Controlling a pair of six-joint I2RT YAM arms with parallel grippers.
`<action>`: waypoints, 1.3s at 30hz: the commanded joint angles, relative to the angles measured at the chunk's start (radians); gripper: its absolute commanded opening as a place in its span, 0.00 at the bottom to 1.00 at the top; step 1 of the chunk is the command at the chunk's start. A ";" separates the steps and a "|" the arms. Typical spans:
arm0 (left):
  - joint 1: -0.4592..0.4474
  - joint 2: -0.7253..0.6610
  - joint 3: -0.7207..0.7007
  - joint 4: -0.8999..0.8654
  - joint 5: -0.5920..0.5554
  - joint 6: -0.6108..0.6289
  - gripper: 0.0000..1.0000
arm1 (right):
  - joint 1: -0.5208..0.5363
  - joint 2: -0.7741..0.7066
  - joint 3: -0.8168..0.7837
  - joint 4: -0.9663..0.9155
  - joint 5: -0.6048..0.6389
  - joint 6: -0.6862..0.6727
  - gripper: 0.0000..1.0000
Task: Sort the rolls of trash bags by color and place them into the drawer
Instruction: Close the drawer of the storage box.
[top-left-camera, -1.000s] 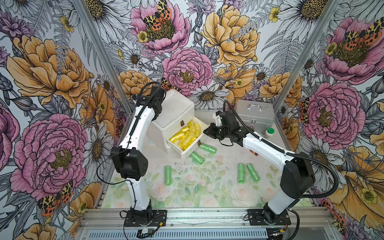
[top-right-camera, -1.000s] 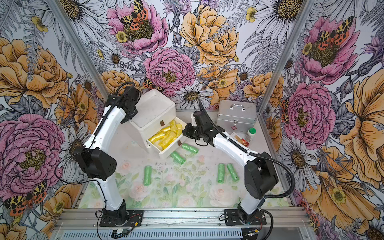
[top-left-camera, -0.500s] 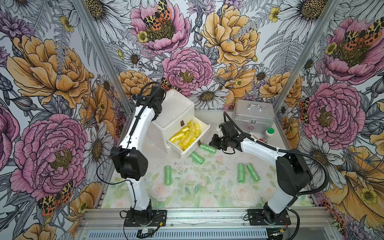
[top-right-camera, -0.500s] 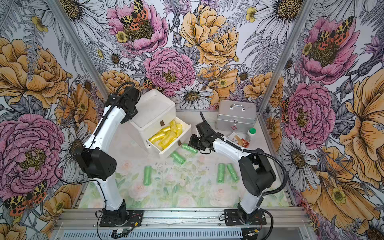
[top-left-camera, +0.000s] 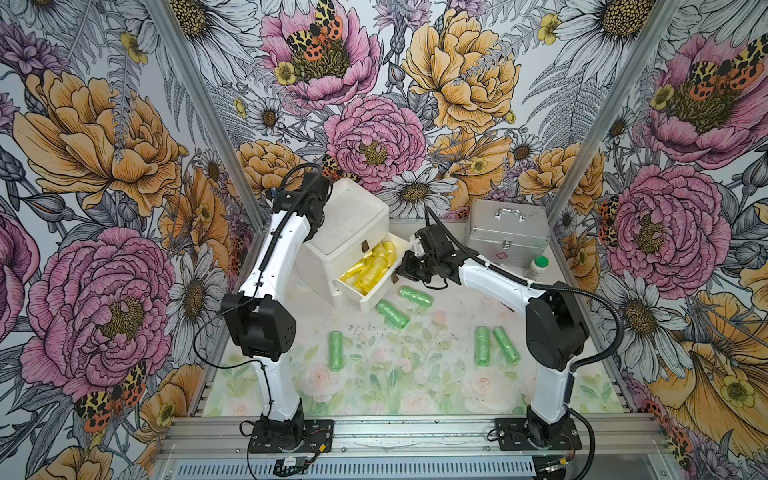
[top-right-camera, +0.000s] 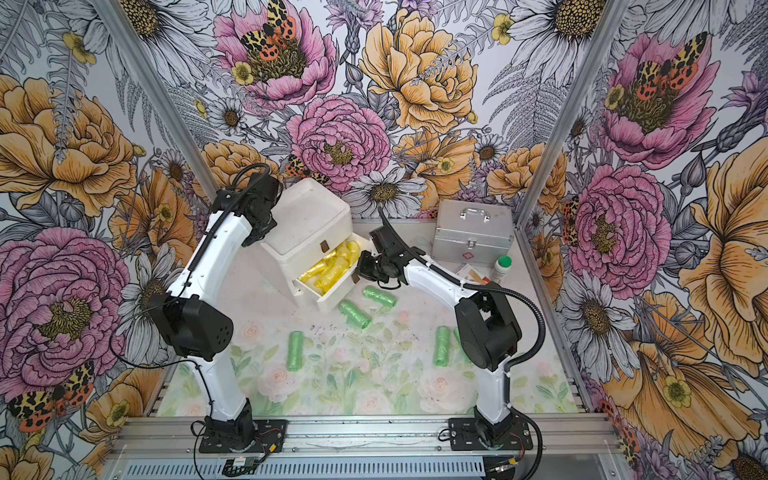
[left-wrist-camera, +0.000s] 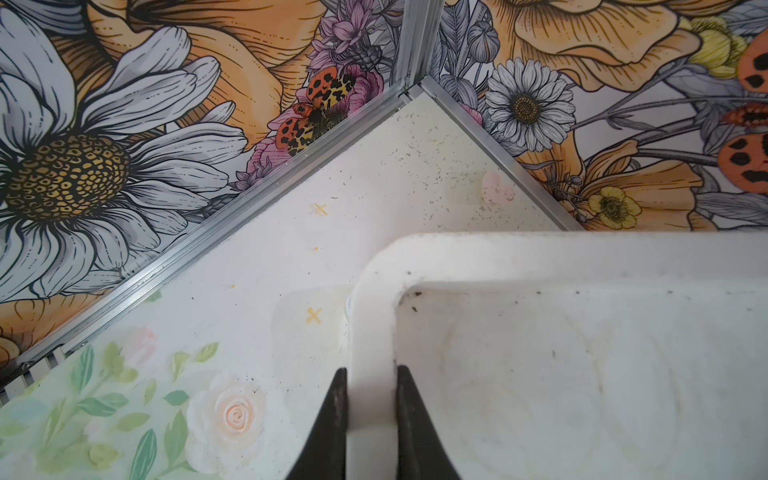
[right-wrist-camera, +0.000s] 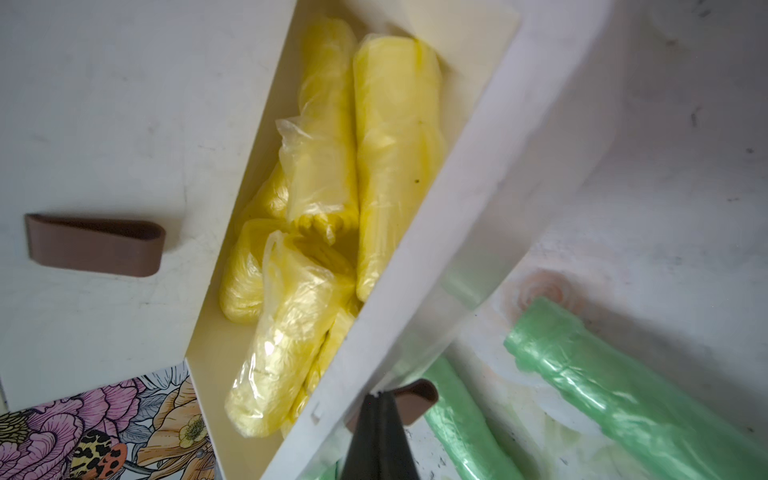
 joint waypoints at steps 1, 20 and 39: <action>-0.110 0.068 -0.039 -0.051 0.309 0.035 0.00 | 0.043 0.060 0.079 0.061 -0.034 0.020 0.00; -0.137 0.037 -0.052 -0.050 0.313 0.031 0.00 | 0.071 0.315 0.398 0.121 -0.074 0.083 0.00; -0.080 0.037 -0.039 -0.051 0.331 0.058 0.00 | -0.026 0.156 -0.249 0.692 -0.135 0.241 0.83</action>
